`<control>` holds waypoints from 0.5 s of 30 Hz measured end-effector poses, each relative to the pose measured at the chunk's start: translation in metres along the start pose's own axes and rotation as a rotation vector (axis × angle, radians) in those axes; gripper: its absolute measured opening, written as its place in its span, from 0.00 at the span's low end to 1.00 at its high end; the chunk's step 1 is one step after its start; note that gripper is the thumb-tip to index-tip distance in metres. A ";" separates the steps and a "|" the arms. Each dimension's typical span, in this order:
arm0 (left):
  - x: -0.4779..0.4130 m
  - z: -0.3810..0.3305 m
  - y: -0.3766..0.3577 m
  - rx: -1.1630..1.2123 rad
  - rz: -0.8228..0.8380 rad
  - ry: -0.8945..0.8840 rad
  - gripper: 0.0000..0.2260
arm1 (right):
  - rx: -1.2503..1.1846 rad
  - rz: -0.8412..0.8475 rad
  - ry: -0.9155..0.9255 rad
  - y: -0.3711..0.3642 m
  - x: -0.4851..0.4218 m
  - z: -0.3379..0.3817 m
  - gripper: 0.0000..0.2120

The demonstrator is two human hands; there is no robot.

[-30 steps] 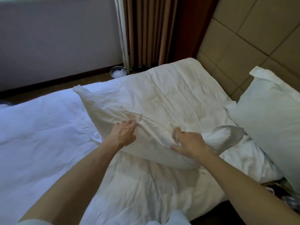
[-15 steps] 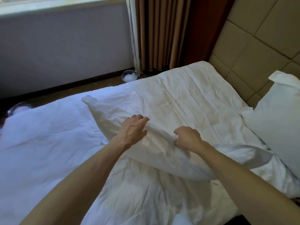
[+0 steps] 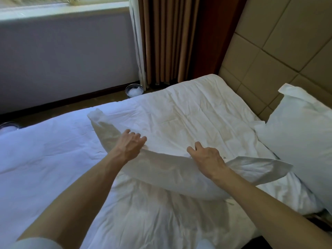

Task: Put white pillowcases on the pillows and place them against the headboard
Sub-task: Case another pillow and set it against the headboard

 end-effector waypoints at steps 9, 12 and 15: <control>0.036 0.033 -0.039 0.067 0.204 0.211 0.26 | -0.018 0.162 0.056 -0.017 0.011 0.022 0.25; 0.039 0.039 -0.039 0.073 0.166 0.219 0.23 | -0.039 0.244 0.086 -0.022 0.012 0.024 0.20; 0.041 0.047 -0.042 0.074 0.149 0.223 0.21 | -0.051 0.271 0.100 -0.018 0.008 0.029 0.17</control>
Point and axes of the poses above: each hand's wrist, its own x-axis away from the middle knuckle, its own y-axis out of the back of the hand, z = x × y, the point moved 5 cm from there along -x, towards the middle knuckle, and after that the axes turned 7 degrees about y, right-handed, at the moved point
